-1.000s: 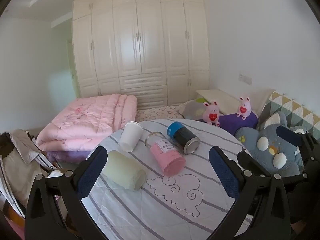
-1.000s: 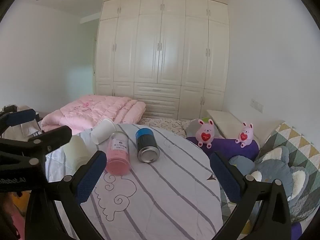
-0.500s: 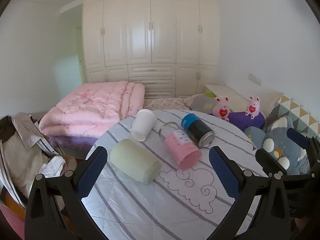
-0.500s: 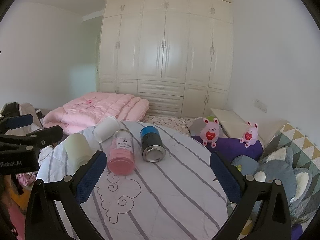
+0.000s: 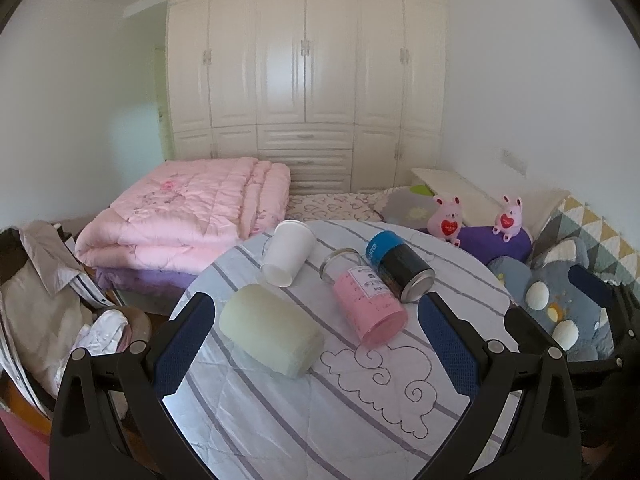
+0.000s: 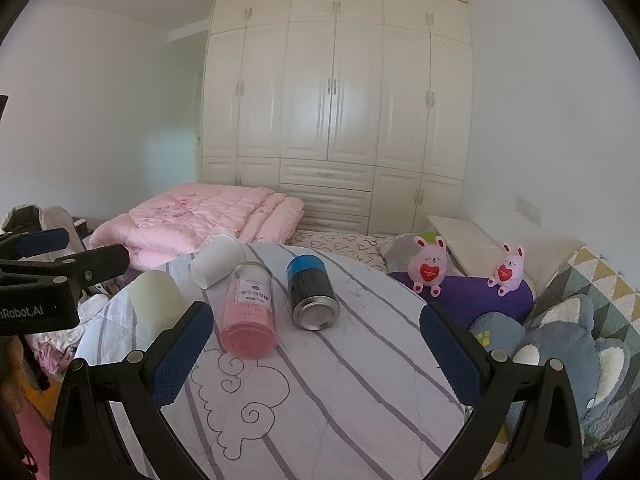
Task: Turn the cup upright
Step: 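Reach the left gripper toward the upside-down white paper cup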
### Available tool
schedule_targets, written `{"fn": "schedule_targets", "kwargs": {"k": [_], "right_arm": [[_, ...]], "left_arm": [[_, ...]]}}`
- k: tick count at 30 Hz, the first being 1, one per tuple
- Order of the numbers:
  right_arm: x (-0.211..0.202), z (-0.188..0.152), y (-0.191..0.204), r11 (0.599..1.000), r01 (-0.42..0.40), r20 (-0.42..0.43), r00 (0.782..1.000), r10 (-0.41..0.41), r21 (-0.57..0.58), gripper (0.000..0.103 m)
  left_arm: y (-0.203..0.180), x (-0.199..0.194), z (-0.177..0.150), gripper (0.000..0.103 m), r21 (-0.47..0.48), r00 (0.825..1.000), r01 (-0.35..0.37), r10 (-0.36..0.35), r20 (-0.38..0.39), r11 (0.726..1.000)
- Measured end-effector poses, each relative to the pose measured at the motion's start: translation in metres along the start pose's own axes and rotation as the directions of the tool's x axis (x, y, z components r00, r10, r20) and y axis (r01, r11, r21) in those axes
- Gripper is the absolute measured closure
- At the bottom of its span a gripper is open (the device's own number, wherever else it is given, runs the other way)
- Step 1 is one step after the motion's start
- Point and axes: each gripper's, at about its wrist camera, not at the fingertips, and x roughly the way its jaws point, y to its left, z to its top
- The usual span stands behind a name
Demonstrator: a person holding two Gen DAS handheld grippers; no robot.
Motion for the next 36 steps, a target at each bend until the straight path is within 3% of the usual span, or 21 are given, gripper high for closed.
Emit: {"fn": "schedule_targets", "kwargs": {"k": [7,17,23,36], "right_arm": [[0.009,0.006,-0.001,1.0,0.001,0.003,1.0,-0.001,0.013,0.0],[0.055,0.029,0.004,1.0,0.003,-0.028,1.0,-0.002,0.023,0.0],[0.074,0.044,0.003,0.999,0.012,-0.01,1.0,-0.011,0.034,0.0],[0.109,0.053,0.0,0.999,0.03,-0.025,0.999,-0.028,0.045,0.0]], "left_arm": [[-0.001,0.016,0.01,0.0,0.034,0.999,-0.008,0.009,-0.033,0.999],[0.009,0.054,0.035,0.0,0.086,0.997,-0.043,0.048,-0.054,0.995],[0.016,0.074,0.05,0.0,0.063,1.0,-0.005,0.006,-0.013,0.998],[0.025,0.114,0.065,0.0,0.071,0.999,0.015,-0.012,-0.038,0.997]]}}
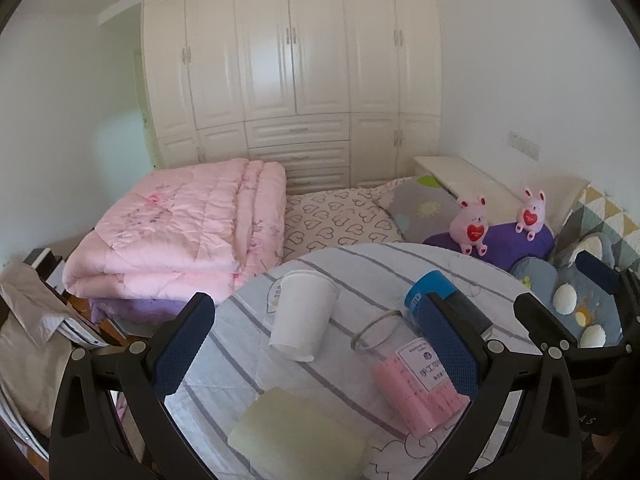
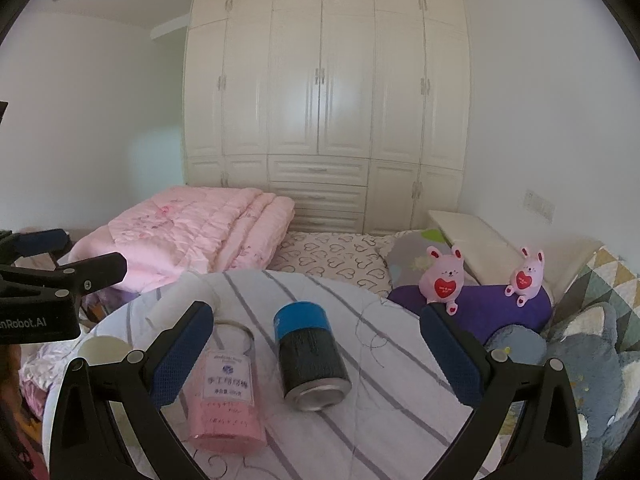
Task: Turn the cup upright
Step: 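Reach the left gripper toward the upside-down white paper cup, then close the left gripper around the white paper cup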
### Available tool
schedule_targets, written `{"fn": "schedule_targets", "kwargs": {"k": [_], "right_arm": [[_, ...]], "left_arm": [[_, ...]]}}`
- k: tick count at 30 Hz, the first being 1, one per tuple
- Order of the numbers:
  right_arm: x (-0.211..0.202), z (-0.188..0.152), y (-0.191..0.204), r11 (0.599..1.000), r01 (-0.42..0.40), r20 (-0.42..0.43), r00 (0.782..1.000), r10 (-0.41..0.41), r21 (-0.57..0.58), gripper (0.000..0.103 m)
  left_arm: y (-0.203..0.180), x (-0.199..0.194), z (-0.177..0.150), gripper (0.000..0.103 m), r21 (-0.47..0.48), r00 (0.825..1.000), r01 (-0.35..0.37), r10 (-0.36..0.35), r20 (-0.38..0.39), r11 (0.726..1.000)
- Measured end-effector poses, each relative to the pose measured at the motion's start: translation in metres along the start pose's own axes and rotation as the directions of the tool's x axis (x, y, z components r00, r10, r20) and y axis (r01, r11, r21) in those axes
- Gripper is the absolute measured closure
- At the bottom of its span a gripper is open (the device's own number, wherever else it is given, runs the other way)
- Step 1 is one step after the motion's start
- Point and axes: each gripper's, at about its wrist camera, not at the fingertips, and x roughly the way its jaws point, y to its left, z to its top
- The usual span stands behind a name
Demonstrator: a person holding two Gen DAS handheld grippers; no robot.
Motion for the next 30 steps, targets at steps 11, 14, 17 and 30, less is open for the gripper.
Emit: {"fn": "schedule_targets", "kwargs": {"k": [11,14,17,30], "right_arm": [[0.02,0.005,0.002,1.0,0.003,-0.015,1.0,-0.003,-0.005,0.0],[0.029,0.006,0.003,1.0,0.007,-0.019,1.0,-0.007,-0.004,0.0],[0.039,0.005,0.003,1.0,0.008,-0.03,1.0,-0.008,0.0,0.0],[0.07,0.001,-0.002,1.0,-0.005,-0.075,0.997,0.006,0.017,0.0]], "left_arm": [[0.002,0.046,0.008,0.0,0.12,0.992,-0.064,0.076,-0.099,0.991],[0.009,0.06,0.011,0.0,0.097,0.991,-0.04,0.052,-0.127,0.994],[0.013,0.079,0.014,0.0,0.091,0.987,-0.029,0.042,-0.153,0.995],[0.014,0.189,-0.01,0.0,0.109,0.851,0.004,0.054,-0.522,0.994]]}}
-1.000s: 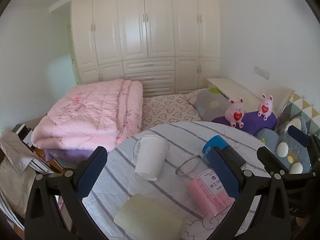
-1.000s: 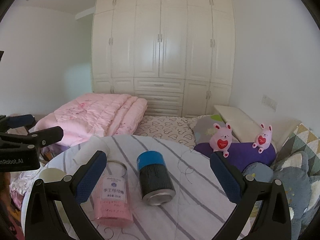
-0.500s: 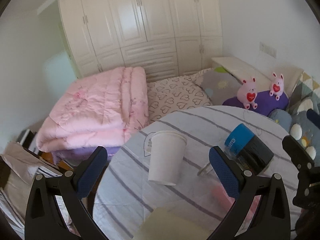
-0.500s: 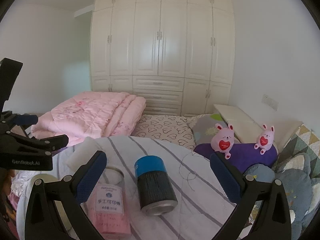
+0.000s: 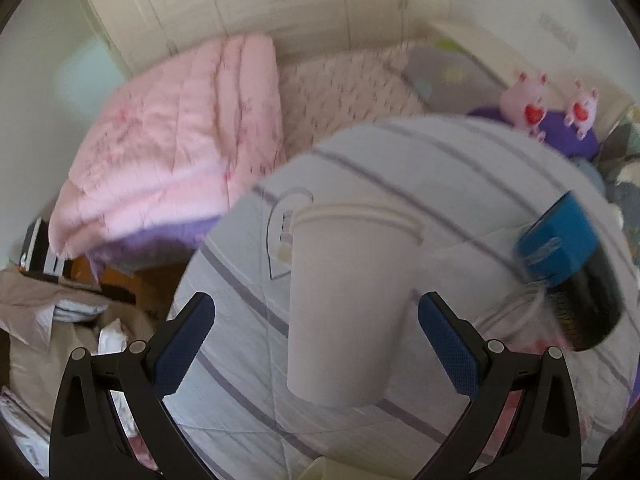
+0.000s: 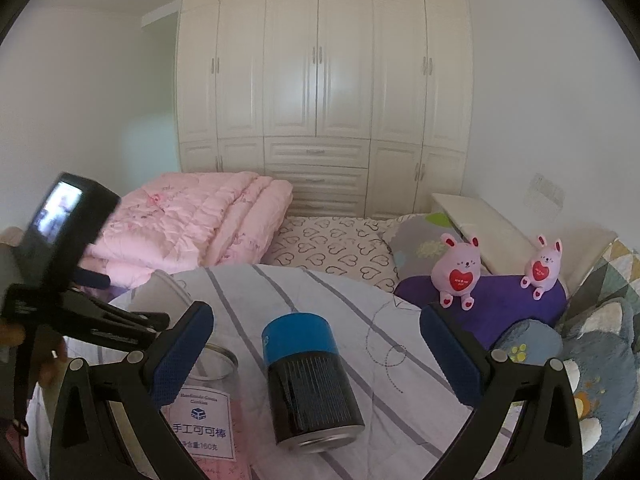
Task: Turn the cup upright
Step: 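Close the left gripper around the white paper cup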
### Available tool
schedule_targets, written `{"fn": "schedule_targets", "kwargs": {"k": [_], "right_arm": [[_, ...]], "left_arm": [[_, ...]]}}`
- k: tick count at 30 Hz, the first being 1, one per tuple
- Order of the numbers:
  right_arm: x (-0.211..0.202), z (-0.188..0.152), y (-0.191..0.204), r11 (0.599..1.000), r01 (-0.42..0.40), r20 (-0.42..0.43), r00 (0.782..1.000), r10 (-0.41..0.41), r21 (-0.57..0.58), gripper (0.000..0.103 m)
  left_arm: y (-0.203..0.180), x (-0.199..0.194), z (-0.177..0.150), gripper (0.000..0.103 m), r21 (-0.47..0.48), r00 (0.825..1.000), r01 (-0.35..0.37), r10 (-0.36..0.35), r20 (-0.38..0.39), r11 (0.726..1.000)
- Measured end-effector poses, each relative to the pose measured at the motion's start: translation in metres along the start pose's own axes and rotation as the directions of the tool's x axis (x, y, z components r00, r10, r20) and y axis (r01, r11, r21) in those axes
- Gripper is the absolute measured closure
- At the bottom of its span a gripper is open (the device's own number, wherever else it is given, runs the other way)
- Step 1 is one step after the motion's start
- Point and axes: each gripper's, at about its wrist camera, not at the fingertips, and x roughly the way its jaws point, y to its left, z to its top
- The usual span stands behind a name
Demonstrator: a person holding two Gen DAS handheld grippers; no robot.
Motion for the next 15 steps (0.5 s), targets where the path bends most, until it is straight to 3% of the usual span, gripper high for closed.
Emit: {"fn": "schedule_targets", "kwargs": {"k": [3,5,6,15], "right_arm": [[0.003,0.0,-0.002,1.0,-0.001,-0.011,1.0,0.001,0.004,0.0],[0.003,0.001,-0.003,1.0,-0.004,-0.013,1.0,0.004,0.005,0.0],[0.004,0.001,-0.004,1.0,-0.004,-0.013,1.0,0.004,0.004,0.0],[-0.007,0.002,-0.002,1.0,-0.017,-0.013,1.0,0.017,-0.01,0.0]], "left_arm": [[0.001,0.008,0.001,0.01,-0.007,0.997,0.025,-0.025,-0.076,1.0],[0.001,0.008,0.001,0.025,-0.022,0.995,0.053,-0.055,-0.088,0.998],[0.002,0.007,0.001,0.039,-0.038,0.993,0.076,-0.079,-0.091,0.996],[0.003,-0.031,-0.003,0.039,-0.057,0.998,0.064,-0.063,0.021,0.996]]}}
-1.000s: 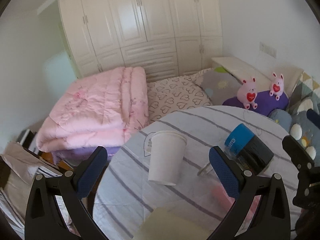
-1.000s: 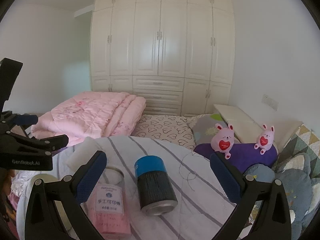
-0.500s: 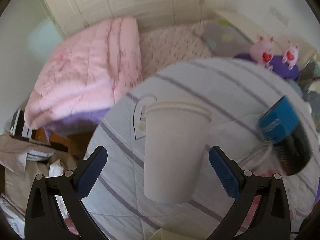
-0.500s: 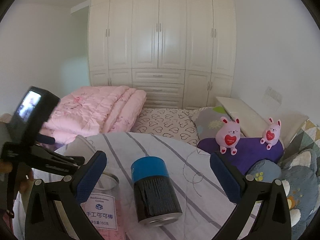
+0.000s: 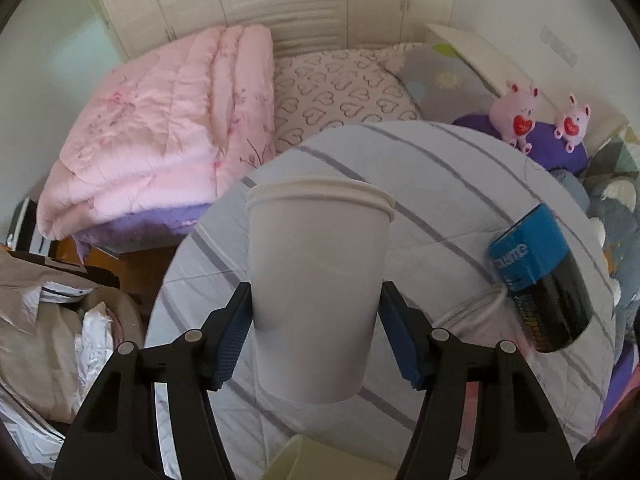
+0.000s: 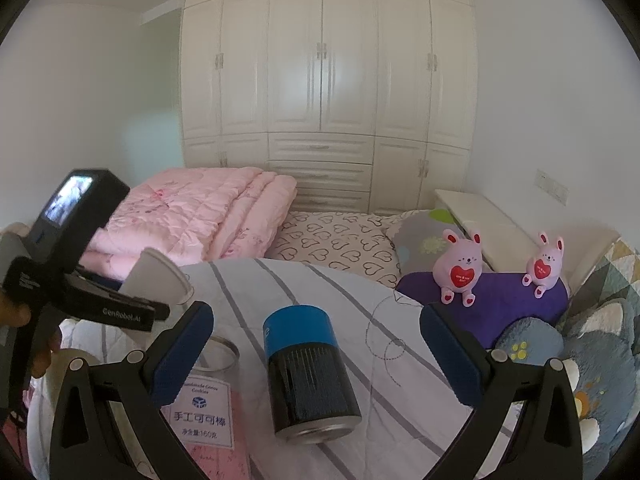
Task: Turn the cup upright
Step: 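Close the left gripper around the white paper cup, then lift the cup with the left gripper and set it beside the pink jar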
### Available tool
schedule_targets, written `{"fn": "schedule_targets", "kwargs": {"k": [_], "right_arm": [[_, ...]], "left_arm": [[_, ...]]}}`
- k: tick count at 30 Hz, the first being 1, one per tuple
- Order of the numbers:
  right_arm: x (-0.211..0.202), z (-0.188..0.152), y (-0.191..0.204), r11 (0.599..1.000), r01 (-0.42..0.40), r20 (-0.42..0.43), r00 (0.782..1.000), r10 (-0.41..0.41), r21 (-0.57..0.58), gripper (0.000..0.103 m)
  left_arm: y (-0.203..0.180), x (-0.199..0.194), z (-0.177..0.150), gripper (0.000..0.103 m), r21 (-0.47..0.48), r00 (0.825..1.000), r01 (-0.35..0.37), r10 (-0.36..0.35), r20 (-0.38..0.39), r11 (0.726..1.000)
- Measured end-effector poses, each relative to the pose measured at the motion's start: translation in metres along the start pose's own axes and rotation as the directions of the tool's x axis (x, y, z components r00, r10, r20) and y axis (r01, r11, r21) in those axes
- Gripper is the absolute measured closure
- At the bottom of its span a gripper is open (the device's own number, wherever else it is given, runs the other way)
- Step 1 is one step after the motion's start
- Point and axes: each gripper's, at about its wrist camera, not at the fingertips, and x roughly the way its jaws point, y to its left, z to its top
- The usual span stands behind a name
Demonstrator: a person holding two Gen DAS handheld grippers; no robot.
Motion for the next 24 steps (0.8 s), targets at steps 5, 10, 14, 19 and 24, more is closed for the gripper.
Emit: {"fn": "schedule_targets", "kwargs": {"k": [5,10,14,19,24], "right_arm": [[-0.018,0.0,0.001,1.0,-0.005,0.022,1.0,0.005,-0.004,0.0],[-0.043,0.001,-0.001,1.0,-0.004,0.049,0.999,0.004,0.0,0.0],[-0.068,0.001,-0.004,1.0,0.001,0.077,0.997,-0.001,0.001,0.0],[-0.105,-0.007,-0.008,1.0,0.004,0.104,0.995,-0.005,0.007,0.0],[-0.134,-0.018,-0.012,1.0,0.002,0.116,0.993,-0.003,0.01,0.0]], "left_arm": [[-0.004,-0.03,-0.007,0.039,0.008,0.998,0.001,-0.001,0.06,1.0],[-0.013,-0.075,-0.025,0.039,0.021,0.992,0.003,-0.006,0.123,1.0],[-0.023,-0.109,-0.045,0.039,0.034,0.987,0.005,-0.01,0.159,0.999],[-0.039,-0.141,-0.074,0.039,0.054,0.979,0.016,-0.027,0.202,0.998],[-0.063,-0.163,-0.107,0.039,0.083,0.974,0.038,-0.056,0.219,0.996]]}}
